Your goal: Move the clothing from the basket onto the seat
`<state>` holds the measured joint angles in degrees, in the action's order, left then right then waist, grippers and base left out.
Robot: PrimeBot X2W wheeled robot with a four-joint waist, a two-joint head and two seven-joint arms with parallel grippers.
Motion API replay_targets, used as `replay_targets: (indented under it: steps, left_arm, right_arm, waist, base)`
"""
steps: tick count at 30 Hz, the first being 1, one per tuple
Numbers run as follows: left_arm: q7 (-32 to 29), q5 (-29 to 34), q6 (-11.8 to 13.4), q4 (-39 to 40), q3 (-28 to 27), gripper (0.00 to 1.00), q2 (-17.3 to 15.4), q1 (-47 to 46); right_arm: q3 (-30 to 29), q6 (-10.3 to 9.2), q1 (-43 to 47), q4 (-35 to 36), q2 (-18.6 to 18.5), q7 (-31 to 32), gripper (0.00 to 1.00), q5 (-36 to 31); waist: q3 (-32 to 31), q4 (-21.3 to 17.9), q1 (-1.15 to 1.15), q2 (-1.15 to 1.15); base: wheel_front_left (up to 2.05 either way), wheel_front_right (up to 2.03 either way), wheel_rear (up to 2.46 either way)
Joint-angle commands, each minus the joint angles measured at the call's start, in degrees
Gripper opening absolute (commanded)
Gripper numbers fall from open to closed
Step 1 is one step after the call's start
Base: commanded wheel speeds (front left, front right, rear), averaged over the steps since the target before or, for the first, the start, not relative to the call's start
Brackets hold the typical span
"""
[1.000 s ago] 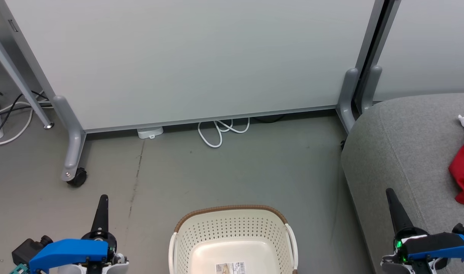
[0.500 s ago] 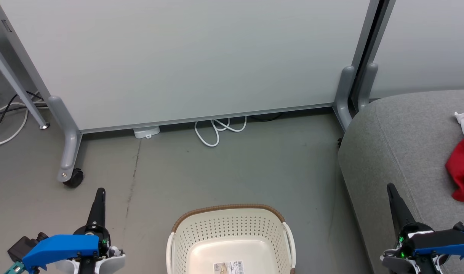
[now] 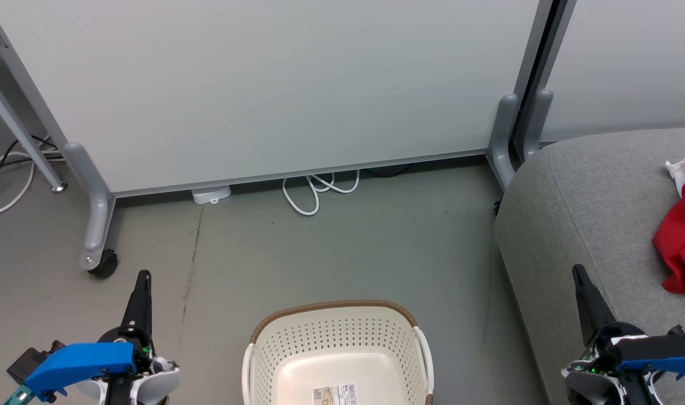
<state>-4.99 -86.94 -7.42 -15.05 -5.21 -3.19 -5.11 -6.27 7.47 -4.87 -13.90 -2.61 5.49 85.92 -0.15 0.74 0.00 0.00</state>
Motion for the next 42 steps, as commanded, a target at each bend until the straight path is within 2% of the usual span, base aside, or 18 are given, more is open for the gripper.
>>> replay_targets:
  steps: [1, 16, 42]
  left_arm:
    - [-0.45, -1.01, -0.11, 0.42, -0.63, 0.0, 0.12, -1.09]
    - [-1.85, -5.7, -0.12, 1.25, -1.61, 0.0, 0.4, -1.5]
    - [-1.79, -5.5, -0.12, 1.2, -1.55, 0.0, 0.39, -1.41]
  right_arm:
    - [-0.17, 0.03, -1.02, -0.01, -0.42, 0.32, 0.0, 1.35]
    - [-0.35, 0.03, -1.82, -0.19, -0.44, 1.2, 0.0, 6.82]
    - [-0.32, 0.04, -1.8, -0.18, -0.44, 1.18, 0.0, 6.56]
  waist:
    - [0.04, -0.08, 0.0, 0.0]
    - [0.32, -0.74, 0.0, 0.0]
    - [0.32, -0.74, 0.0, 0.0]
  base:
    - [0.0, 0.0, 0.0]
    - [0.0, 0.0, 0.0]
    - [0.0, 0.0, 0.0]
